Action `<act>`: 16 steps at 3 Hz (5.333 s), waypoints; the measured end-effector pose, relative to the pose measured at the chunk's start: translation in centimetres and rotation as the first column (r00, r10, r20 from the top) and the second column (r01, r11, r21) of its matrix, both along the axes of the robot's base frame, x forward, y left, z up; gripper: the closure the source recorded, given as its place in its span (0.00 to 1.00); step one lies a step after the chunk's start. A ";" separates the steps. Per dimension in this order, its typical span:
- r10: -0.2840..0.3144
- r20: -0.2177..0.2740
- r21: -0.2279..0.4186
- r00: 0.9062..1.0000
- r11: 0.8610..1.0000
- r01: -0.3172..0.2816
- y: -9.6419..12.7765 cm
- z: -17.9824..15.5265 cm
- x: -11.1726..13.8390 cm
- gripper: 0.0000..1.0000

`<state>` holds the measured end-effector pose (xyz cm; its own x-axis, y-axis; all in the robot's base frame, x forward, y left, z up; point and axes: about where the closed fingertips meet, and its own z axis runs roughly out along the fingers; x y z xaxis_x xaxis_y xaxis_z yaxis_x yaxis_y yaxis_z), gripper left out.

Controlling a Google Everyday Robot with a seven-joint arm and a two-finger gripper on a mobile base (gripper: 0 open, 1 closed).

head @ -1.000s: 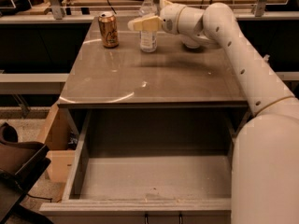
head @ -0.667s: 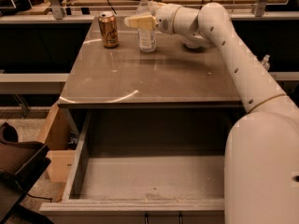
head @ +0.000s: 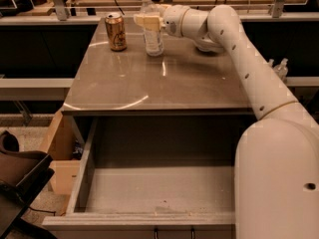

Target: Place blue plastic bottle into top drawer

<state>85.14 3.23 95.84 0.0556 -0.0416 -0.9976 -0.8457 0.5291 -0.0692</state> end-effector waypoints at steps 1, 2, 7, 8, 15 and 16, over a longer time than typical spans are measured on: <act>0.008 -0.002 0.001 1.000 1.000 -0.008 0.6 -0.1 -0.1 1.00; 0.004 0.004 -0.001 1.000 1.000 -0.004 0.4 0.7 -0.4 1.00; -0.276 -0.008 0.079 0.961 0.958 0.276 -5.3 8.7 -22.7 1.00; -0.253 -0.071 0.048 0.965 0.965 0.256 -4.0 3.3 -27.9 1.00; -0.065 -0.100 0.043 0.993 0.997 0.069 -8.6 -18.9 -31.1 1.00; -0.048 -0.102 0.045 0.994 0.998 0.053 -8.6 -19.5 -30.7 1.00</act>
Offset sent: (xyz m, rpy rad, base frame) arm -0.0002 0.0035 -0.0006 0.0004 0.0010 0.0045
